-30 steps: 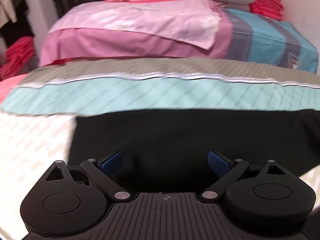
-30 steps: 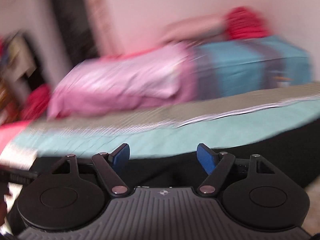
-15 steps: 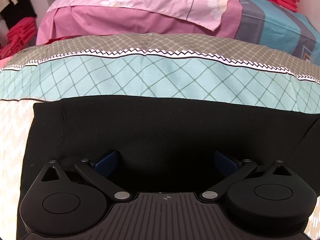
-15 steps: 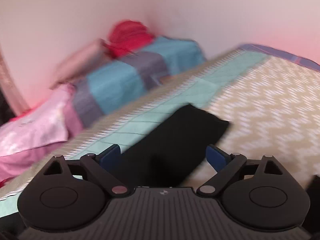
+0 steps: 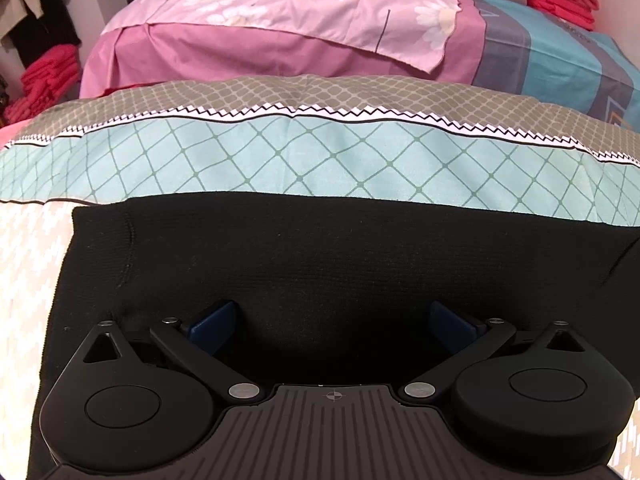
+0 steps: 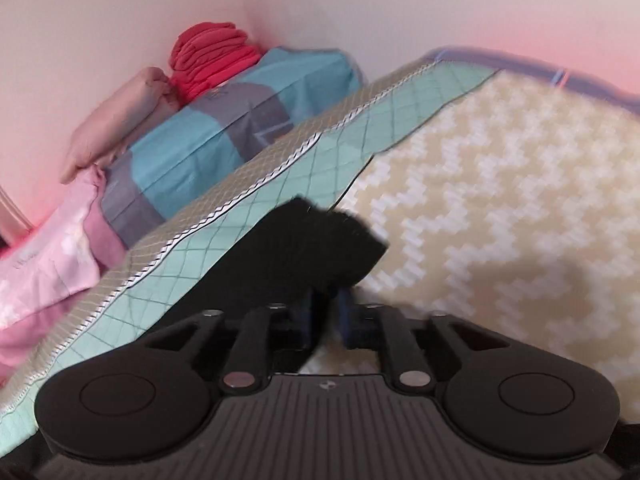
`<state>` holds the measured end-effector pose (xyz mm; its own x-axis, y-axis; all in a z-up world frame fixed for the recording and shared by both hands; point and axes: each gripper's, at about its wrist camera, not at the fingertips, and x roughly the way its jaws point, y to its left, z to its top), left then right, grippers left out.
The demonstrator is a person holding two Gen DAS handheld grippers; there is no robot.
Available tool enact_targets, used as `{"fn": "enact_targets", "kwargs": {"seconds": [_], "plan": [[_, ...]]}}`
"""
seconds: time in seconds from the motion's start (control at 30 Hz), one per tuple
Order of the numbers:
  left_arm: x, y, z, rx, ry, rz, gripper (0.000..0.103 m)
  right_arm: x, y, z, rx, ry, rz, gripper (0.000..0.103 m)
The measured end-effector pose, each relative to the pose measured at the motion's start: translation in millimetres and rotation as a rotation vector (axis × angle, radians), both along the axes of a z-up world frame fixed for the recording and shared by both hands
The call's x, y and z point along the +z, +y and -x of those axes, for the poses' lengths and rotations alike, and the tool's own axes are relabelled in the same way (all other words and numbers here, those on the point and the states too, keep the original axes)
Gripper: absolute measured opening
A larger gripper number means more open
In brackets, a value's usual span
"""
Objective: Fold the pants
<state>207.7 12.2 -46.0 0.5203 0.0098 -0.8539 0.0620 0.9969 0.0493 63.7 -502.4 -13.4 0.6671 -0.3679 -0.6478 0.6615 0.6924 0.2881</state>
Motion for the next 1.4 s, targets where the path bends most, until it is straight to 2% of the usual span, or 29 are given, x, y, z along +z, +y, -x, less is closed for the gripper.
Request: {"fn": "enact_targets", "kwargs": {"seconds": [0.03, 0.07, 0.1, 0.13, 0.2, 0.3, 0.37, 0.4, 0.43, 0.5, 0.53, 0.57, 0.6, 0.67, 0.73, 0.8, 0.87, 0.9, 1.0, 1.23, 1.4], "plan": [[-0.1, 0.1, 0.4, 0.000, -0.003, 0.000, 0.103, 7.1, 10.3, 0.7, -0.025, 0.011, 0.077, 0.040], [-0.2, 0.2, 0.6, 0.000, -0.005, 0.000, 0.103, 13.3, 19.1, 0.2, -0.045, 0.006, 0.141, 0.065], [-0.2, 0.2, 0.9, 0.000, -0.006, -0.001, 0.103, 19.8, 29.8, 0.5, -0.040, -0.014, 0.177, 0.072], [-0.4, -0.3, 0.6, 0.001, -0.007, -0.002, 0.103, 25.0, 38.9, 0.9, -0.001, -0.040, 0.194, 0.072], [-0.3, -0.6, 0.8, 0.002, -0.006, -0.003, 0.103, 28.1, 64.3, -12.5, 0.175, -0.043, 0.183, 0.074], [0.0, -0.4, 0.2, -0.001, -0.001, -0.004, 0.103, 17.9, 102.4, -39.2, 0.452, 0.037, 0.125, 0.073], [0.9, -0.2, -1.3, -0.003, 0.005, -0.005, 0.103, 2.3, 113.9, -49.0, 0.528, 0.131, 0.101, 0.070], [1.8, 0.4, -1.7, -0.004, 0.011, -0.006, 0.103, -3.6, 114.6, -49.3, 0.511, 0.157, 0.127, 0.058], [3.8, 1.3, -2.4, -0.003, 0.023, -0.005, 0.103, -2.9, 110.3, -44.5, 0.465, 0.146, 0.166, 0.056], [10.8, 4.0, -0.8, 0.011, 0.046, -0.004, 0.103, 4.9, 98.6, -41.4, 0.279, 0.183, 0.187, 0.062], [15.4, 6.1, 3.8, 0.014, 0.040, -0.005, 0.103, 10.2, 95.0, -35.2, 0.232, 0.161, 0.176, 0.065], [19.5, 8.7, 10.1, 0.017, 0.028, -0.010, 0.103, 14.7, 93.9, -31.7, 0.237, 0.119, 0.155, 0.069], [22.8, 11.2, 17.0, 0.020, 0.014, -0.017, 0.103, 18.4, 96.2, -28.4, 0.277, 0.092, 0.139, 0.071], [25.3, 15.0, 29.1, 0.020, -0.005, -0.036, 0.103, 19.9, 118.4, -34.7, 0.415, 0.097, 0.153, 0.073], [22.4, 14.2, 35.6, 0.014, -0.009, -0.089, 0.103, 17.1, 144.1, -40.0, 0.541, 0.108, 0.195, 0.074], [12.9, 10.5, 36.3, -0.002, 0.012, -0.158, 0.103, 8.1, 162.4, -48.6, 0.657, 0.153, 0.195, 0.079], [4.4, 10.5, 35.4, -0.005, 0.025, -0.192, 0.103, -8.2, 163.0, -57.6, 0.662, 0.253, 0.200, 0.080], [5.1, 11.3, 35.5, 0.003, 0.020, -0.194, 0.103, -6.4, 163.2, -56.2, 0.636, 0.237, 0.229, 0.080], [7.7, 12.6, 36.5, 0.006, 0.035, -0.203, 0.103, 1.5, 167.1, -57.4, 0.548, 0.277, 0.273, 0.080], [17.5, 17.3, 50.4, 0.000, 0.051, -0.210, 0.103, 28.6, 238.1, -7.8, 0.730, 0.214, 0.286, 0.083], [26.1, 24.1, 59.9, 0.003, 0.060, -0.201, 0.103, 31.3, 271.1, 18.8, 0.798, 0.225, 0.239, 0.083]]}}
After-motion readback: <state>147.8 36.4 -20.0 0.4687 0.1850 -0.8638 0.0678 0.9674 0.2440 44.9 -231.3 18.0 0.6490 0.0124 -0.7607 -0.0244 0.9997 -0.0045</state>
